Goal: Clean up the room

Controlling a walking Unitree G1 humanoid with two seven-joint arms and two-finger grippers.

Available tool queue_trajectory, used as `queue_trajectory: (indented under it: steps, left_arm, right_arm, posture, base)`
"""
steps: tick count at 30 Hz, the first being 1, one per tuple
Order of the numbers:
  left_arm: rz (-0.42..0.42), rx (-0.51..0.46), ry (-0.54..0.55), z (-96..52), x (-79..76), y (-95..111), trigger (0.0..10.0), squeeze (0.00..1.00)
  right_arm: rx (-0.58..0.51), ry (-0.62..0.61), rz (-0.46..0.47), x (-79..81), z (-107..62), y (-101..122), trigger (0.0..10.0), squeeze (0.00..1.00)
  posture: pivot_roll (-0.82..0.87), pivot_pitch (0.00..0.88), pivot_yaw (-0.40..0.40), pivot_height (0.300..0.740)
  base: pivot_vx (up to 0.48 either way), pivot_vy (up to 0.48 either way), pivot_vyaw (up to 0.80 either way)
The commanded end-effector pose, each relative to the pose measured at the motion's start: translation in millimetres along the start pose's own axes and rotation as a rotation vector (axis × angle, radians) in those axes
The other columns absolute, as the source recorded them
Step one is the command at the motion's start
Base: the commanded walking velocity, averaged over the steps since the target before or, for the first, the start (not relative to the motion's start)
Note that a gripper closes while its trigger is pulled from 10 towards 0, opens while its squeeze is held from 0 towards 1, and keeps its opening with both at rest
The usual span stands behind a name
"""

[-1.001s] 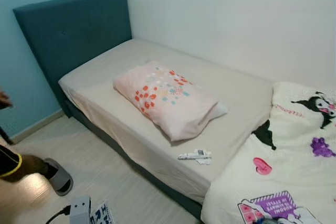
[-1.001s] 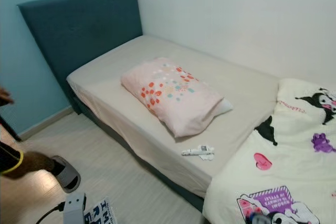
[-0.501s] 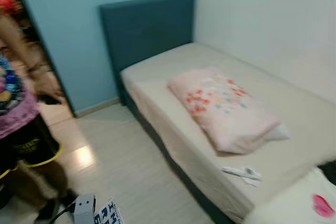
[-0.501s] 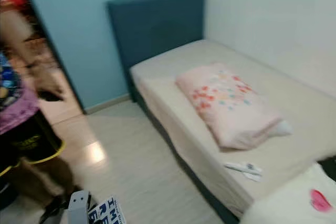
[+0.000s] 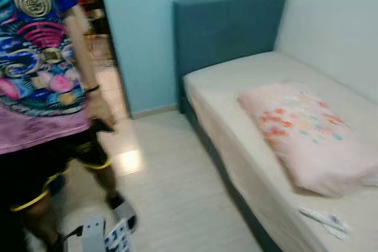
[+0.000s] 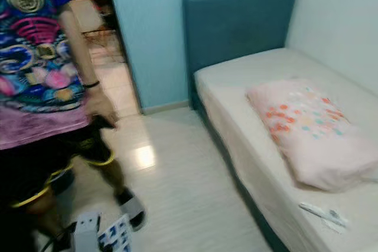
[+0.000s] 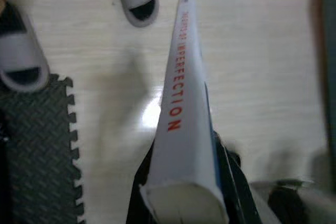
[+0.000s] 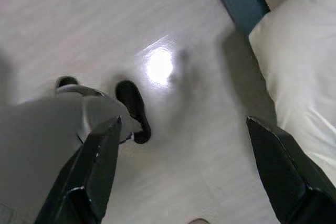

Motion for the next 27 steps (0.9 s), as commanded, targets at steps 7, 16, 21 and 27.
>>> queue_trajectory:
  steps: [7,16,21,27]
  left_arm:
    - [-0.033,-0.114,-0.118,5.8,-31.6,39,10.0,0.00]
    - [-0.023,-0.107,-0.185,7.0,-48.2,39,10.0,0.00]
    - [-0.025,-0.082,-0.162,6.1,-39.9,29,10.0,0.00]
    - [-0.027,-0.069,-0.147,4.8,-32.4,23,10.0,0.00]
  right_arm:
    - [-0.073,0.017,0.015,25.0,8.4,34,10.0,0.00]
    - [-0.121,0.013,0.013,29.6,11.4,59,10.0,0.00]
    - [-0.125,-0.003,0.016,12.4,8.7,53,10.0,0.00]
    - [-0.123,-0.002,0.012,11.4,7.0,44,10.0,0.00]
  posture:
    - [-0.01,0.000,-0.005,0.740]
    - [-0.02,0.000,-0.003,0.740]
    - [-0.02,0.000,-0.003,0.740]
    - [-0.02,0.000,-0.007,0.740]
  base:
    - [0.432,0.000,0.00]
    - [0.476,0.000,0.00]
    - [0.480,0.000,0.00]
    - [0.480,0.000,0.00]
Point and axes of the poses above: a point about 5 cm out from each wrist's last joint towards the gripper, its own z axis pointing out of the wrist towards the gripper, its own y axis along the axis of the wrist's last joint, x = y × z, the point moved 4 cm from there along z, pointing out of the wrist towards the gripper, and after that the axes turned 12 degrees about -z, right-handed, at the moved point
